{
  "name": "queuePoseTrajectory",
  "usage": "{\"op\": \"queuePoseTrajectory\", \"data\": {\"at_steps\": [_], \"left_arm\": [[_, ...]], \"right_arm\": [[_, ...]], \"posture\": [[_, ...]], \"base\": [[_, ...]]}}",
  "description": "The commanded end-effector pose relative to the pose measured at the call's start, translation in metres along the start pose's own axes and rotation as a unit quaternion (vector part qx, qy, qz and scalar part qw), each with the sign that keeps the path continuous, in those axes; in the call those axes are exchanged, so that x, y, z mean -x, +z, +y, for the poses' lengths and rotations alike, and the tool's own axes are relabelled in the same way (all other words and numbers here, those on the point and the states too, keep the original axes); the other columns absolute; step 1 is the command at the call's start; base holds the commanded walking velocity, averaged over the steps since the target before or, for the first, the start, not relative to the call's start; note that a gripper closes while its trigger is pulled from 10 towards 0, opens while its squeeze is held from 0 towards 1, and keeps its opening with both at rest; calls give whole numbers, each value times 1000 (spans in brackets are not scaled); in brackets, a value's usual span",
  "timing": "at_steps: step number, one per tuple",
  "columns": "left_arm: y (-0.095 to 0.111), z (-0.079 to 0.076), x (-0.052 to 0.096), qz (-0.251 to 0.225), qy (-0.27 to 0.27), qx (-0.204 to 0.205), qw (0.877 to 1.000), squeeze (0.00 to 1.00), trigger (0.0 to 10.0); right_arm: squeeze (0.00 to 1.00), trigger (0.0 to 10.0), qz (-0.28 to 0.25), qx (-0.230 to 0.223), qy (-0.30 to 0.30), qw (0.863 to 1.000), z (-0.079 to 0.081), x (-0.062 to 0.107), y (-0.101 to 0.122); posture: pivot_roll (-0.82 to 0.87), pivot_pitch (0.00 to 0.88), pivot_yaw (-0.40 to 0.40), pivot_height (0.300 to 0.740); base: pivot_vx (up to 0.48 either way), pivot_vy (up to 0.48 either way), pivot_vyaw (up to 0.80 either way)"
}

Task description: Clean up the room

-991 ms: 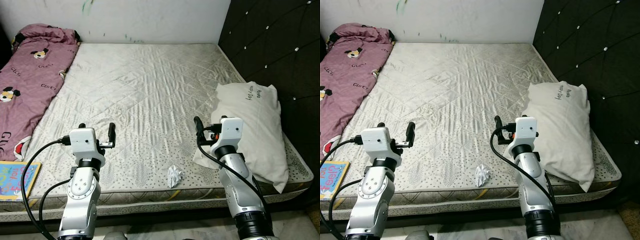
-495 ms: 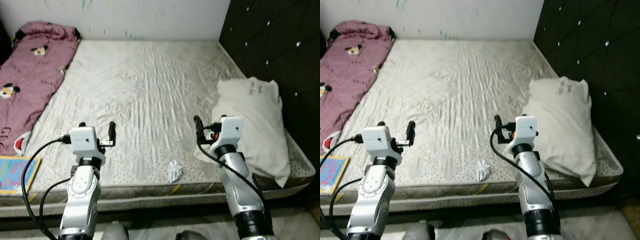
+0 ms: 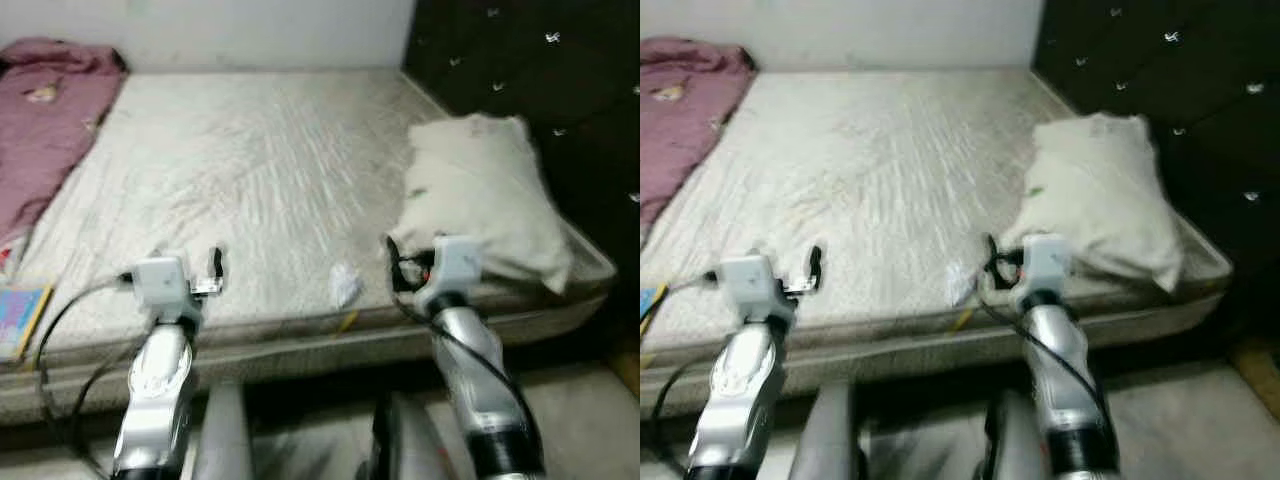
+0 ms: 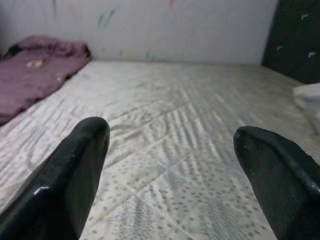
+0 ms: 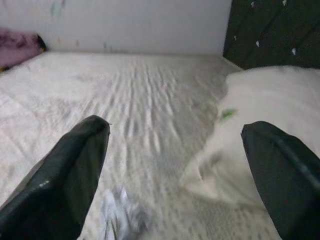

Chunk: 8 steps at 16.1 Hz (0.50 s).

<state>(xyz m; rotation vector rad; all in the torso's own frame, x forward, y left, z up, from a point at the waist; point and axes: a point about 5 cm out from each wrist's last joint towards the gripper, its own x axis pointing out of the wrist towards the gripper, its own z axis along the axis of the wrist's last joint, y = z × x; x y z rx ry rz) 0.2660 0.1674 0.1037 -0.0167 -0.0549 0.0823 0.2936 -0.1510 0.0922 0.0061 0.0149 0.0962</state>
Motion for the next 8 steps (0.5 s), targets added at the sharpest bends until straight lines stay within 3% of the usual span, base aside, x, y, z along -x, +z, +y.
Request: {"op": "queuePoseTrajectory", "data": {"at_steps": [1,8], "left_arm": [[-12,8,5,29,28,-1,999,0,10000],[-13,11,5,36,40,8,999,0,10000]], "right_arm": [[0,10000,-10,4,13,1000,5,-6,7],[0,10000,-11,6,26,1000,8,-6,7]], "posture": [[62,0,-26,581],[64,0,-29,571]], "base": [[0,0,0],[0,0,0]]}}
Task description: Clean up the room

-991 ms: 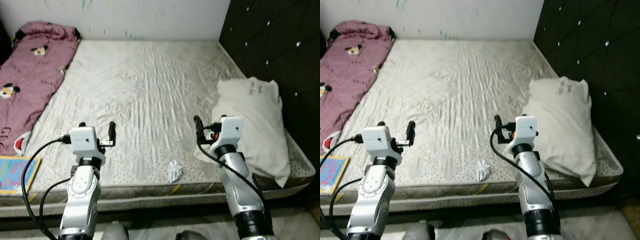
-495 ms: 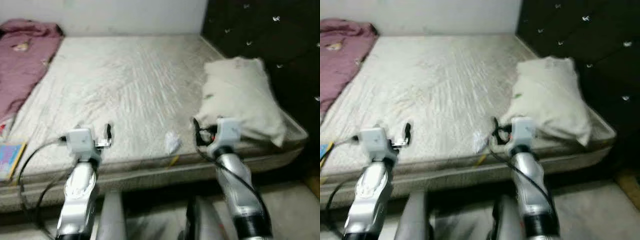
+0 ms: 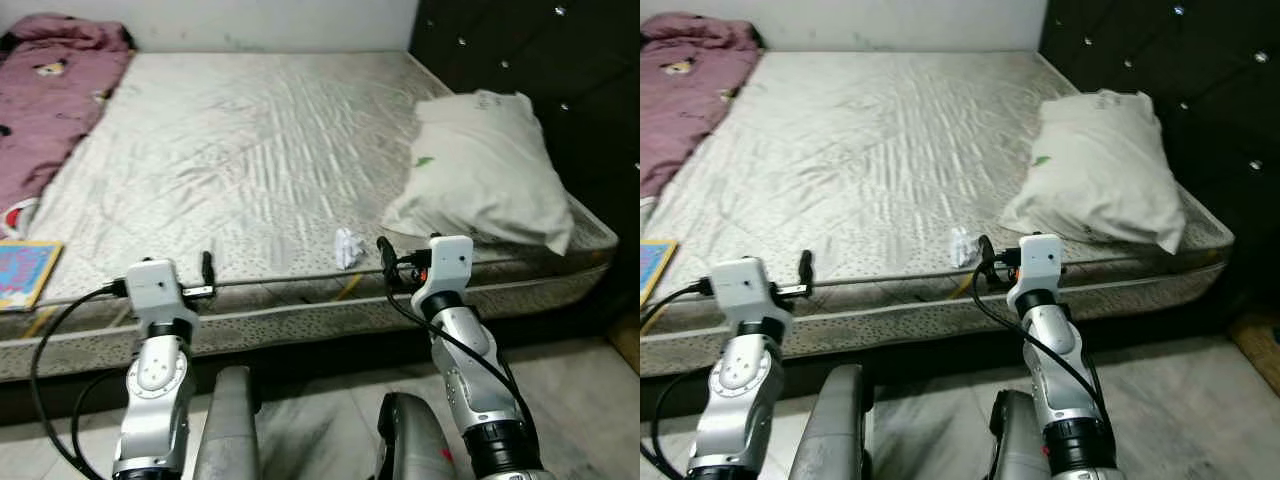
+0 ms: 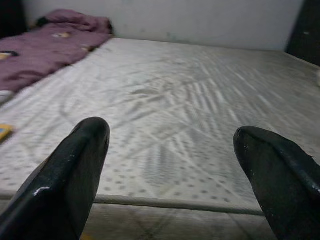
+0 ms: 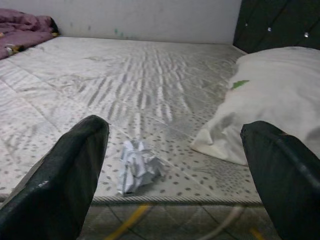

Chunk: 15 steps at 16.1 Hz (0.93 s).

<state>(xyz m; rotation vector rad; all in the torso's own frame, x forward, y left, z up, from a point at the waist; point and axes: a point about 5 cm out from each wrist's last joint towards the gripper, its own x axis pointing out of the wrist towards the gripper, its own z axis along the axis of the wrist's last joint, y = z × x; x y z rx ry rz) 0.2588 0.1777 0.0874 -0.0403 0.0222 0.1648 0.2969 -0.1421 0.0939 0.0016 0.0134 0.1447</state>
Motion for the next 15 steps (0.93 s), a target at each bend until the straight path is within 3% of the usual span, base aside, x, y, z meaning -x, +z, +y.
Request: {"op": "queuePoseTrajectory", "data": {"at_steps": [1,5,9,11,15], "left_arm": [[3,-1,-2,-2,-2,0,1000,0,10000],[3,-1,-1,-1,-3,1,1000,0,10000],[3,-2,-1,1,-3,7,1000,0,10000],[3,-2,-2,1,-4,9,1000,0,10000],[4,-2,-3,1,-4,11,1000,0,10000]], "right_arm": [[0,10000,-9,3,4,1000,0,-2,5],[0,10000,-13,3,13,1000,2,-2,6],[0,10000,-8,12,20,1000,5,-4,6],[0,10000,-9,33,33,999,8,-6,7],[0,10000,-11,19,28,999,7,-7,7]], "posture": [[64,0,-29,556],[62,2,-30,521],[64,0,-34,521],[63,11,-36,521],[61,15,-33,521]], "base": [[0,0,0],[0,0,0],[0,0,0],[0,0,644],[0,0,309]]}}
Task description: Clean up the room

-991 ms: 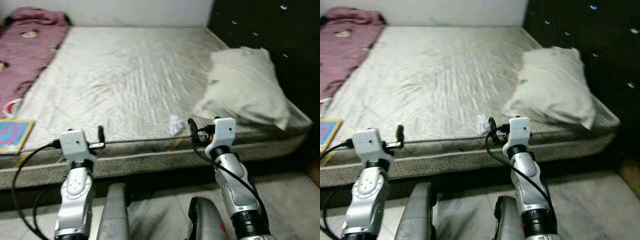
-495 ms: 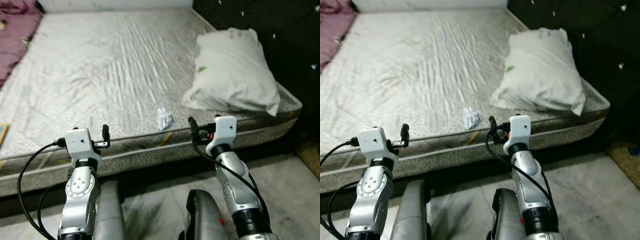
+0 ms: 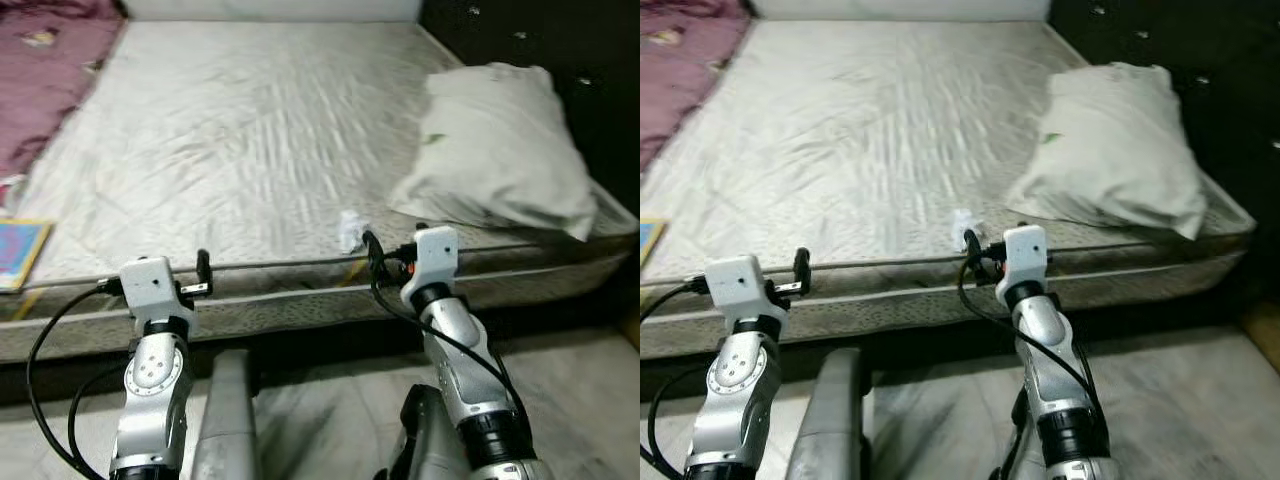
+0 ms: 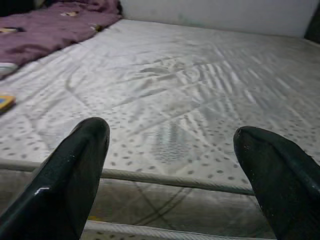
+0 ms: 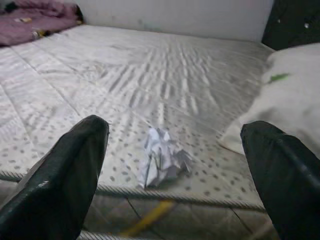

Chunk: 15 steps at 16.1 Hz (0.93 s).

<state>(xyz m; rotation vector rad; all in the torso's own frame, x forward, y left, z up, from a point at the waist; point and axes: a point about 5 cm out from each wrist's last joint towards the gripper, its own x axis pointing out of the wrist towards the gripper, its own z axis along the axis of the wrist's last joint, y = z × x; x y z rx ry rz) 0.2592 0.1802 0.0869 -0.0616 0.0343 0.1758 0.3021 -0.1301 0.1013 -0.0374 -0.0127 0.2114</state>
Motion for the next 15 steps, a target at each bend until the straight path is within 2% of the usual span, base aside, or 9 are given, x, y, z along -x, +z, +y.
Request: {"op": "queuePoseTrajectory", "data": {"at_steps": [1,7,11,15], "left_arm": [[4,-5,-2,-5,-9,1,1000,0,10000],[6,-6,-3,-11,-22,4,1000,0,10000],[6,-6,-2,-9,-22,4,1000,0,10000],[5,-7,-2,-6,-25,5,1000,0,10000]], "right_arm": [[0,10000,1,1,-4,1000,-4,0,0],[0,10000,2,9,2,1000,-2,-1,0],[0,10000,2,12,3,1000,-1,-1,-1],[0,10000,1,6,-1,1000,-3,-1,-1]], "posture": [[60,18,-32,521],[62,20,-32,521],[61,17,-30,521],[59,15,-30,521]], "base": [[0,0,0],[0,0,0],[0,0,800],[0,0,0]]}}
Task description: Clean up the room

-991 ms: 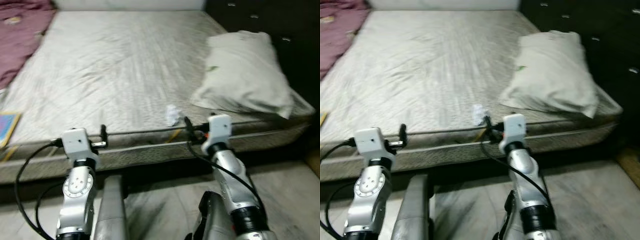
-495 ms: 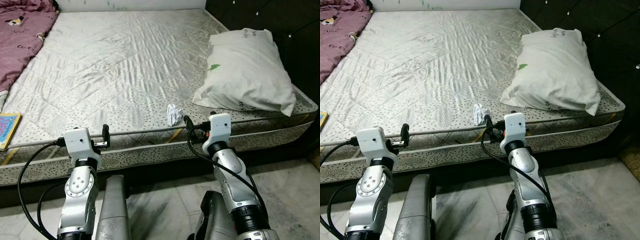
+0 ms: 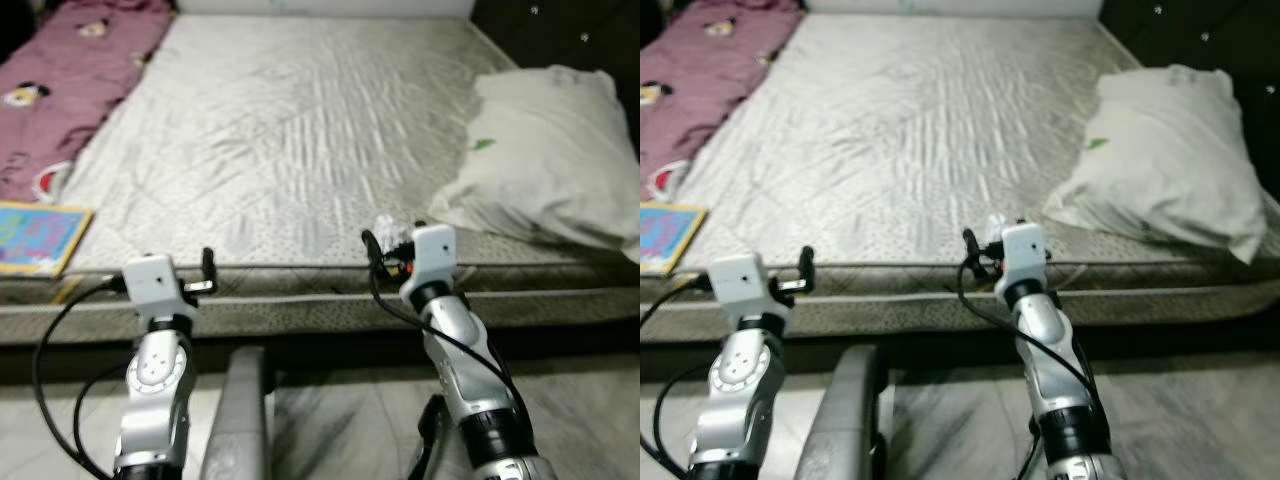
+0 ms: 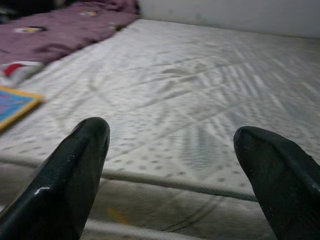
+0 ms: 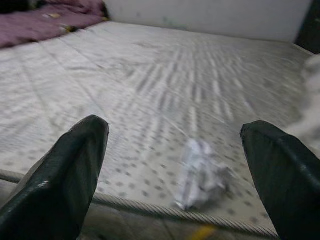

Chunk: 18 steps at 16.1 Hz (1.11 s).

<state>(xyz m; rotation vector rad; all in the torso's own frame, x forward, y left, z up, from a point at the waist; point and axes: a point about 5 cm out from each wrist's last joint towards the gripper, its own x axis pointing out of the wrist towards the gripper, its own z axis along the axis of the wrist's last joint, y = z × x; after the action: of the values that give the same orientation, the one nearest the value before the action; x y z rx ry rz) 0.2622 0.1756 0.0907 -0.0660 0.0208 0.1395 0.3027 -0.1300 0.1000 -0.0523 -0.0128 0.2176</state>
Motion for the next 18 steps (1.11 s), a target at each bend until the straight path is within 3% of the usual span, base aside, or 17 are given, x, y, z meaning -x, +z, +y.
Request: {"op": "queuePoseTrajectory", "data": {"at_steps": [1,4,15,18], "left_arm": [[1,-2,-1,0,-7,4,1000,0,10000],[1,-3,0,-1,-10,7,1000,0,10000],[3,-5,-3,-5,-17,7,1000,0,10000],[2,-4,-2,0,-7,3,1000,0,10000]], "right_arm": [[0,10000,0,-3,-4,1000,-3,0,0],[0,10000,-2,-4,-2,1000,-3,-1,1],[0,10000,-2,-5,-4,1000,-4,-2,1],[0,10000,-1,-9,-2,1000,-3,-2,1]], "posture": [[60,12,-34,521],[60,11,-35,521],[59,24,-35,521],[60,21,-32,521]], "base": [[0,0,0],[0,0,0],[285,0,0],[0,0,0]]}}
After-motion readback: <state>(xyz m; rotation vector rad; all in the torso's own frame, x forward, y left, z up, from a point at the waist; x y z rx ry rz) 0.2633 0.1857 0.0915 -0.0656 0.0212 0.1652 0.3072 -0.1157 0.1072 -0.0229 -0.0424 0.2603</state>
